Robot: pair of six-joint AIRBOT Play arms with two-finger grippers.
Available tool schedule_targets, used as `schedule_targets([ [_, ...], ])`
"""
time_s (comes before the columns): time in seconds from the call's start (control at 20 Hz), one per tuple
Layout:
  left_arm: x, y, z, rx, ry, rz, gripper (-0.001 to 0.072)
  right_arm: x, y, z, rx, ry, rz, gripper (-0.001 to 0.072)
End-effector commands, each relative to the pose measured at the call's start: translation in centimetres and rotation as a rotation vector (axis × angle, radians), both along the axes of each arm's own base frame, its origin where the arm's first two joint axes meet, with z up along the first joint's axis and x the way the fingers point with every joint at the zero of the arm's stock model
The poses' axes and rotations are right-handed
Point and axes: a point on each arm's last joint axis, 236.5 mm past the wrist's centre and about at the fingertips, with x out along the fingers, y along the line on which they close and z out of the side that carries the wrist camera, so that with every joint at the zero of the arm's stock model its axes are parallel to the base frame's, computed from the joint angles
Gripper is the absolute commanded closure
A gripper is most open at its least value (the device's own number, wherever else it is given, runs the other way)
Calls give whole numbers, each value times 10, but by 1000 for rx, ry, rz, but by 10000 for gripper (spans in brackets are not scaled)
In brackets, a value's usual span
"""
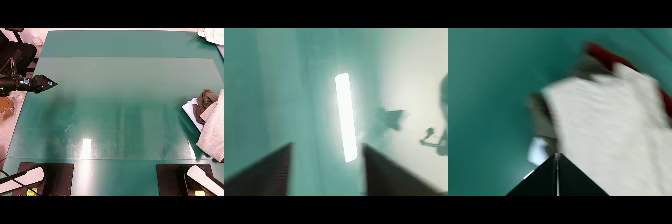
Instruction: Fold the shirts.
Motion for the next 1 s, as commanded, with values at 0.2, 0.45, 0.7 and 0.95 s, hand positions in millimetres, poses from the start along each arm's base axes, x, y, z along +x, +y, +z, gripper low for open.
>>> schedule_targets([
  [0.2,-9,-79,94,-283,-251,-241,682,122,233,4,-33,-115,972,699],
  [0.45,-37,-157,138,-76,-331,-516,682,125,381,-75,-8,-3,1407,699],
  [0.7,-27,-169,167,97,-386,-471,681,121,423,-108,81,44,1486,698],
  [0.95,-34,-172,167,66,-350,-479,680,123,410,-91,73,14,1446,699],
])
